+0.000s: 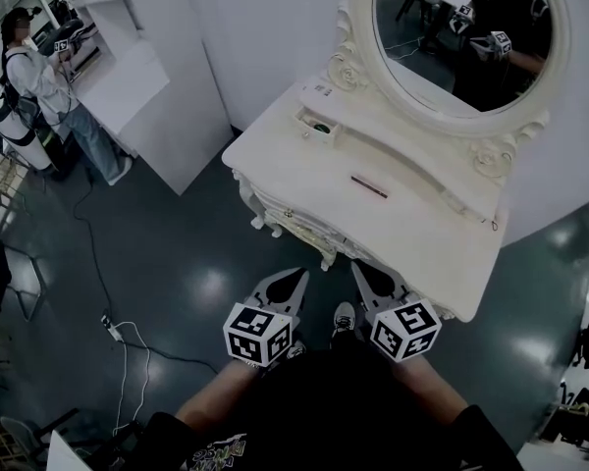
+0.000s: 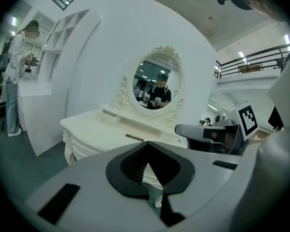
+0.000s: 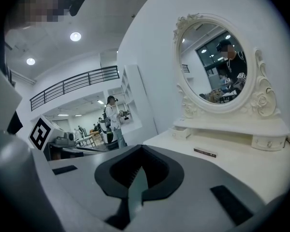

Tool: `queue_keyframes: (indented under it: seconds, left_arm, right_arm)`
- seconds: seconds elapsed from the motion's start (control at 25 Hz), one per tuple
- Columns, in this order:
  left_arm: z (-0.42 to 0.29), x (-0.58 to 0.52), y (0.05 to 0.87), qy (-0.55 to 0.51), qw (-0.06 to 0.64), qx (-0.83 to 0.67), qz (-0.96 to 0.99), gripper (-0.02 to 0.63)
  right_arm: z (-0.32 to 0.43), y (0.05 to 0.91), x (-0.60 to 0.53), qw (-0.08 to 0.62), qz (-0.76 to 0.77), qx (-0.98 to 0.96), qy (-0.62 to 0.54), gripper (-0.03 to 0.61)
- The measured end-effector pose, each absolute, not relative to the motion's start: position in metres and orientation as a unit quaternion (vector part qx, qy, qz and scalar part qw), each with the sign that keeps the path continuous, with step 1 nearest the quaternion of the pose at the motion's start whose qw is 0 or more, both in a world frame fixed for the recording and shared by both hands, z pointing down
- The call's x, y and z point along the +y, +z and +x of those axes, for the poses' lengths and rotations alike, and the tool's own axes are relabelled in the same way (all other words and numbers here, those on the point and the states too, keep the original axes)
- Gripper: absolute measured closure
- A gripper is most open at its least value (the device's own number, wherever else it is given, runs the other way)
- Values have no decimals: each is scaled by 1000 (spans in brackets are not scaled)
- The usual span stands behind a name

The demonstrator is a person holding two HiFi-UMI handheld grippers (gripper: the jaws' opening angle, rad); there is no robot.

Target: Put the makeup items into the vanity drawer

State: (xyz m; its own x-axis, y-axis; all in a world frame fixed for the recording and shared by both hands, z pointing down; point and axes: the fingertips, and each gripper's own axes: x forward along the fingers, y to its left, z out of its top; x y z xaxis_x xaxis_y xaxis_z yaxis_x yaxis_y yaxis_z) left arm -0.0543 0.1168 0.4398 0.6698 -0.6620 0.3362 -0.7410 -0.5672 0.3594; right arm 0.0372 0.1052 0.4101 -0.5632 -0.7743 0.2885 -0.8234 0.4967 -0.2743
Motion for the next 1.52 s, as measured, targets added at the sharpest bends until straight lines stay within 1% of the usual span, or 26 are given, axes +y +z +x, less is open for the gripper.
queue_keyframes:
  seconds: [0.28, 0.56, 0.96, 1.12, 1.52]
  left_arm:
    - [-35, 88, 442, 83, 243, -414, 873, 615]
    - [-16, 60, 449, 99, 242, -428, 865, 615]
    - [16, 30, 456, 101, 252, -442, 855, 615]
    - [34, 19, 454, 103, 246, -442, 857, 615]
    - [50, 1, 447, 106, 236, -469, 845, 615]
  right_arm:
    - [67, 416, 76, 74, 463, -863, 186, 551]
    - [99, 424, 41, 64, 467, -859, 198, 551]
    - [133, 433, 7, 70, 457, -864, 200, 551]
    - [148, 437, -7, 70, 454, -865, 202, 551]
    - [172, 440, -29, 64, 434, -875, 205, 551]
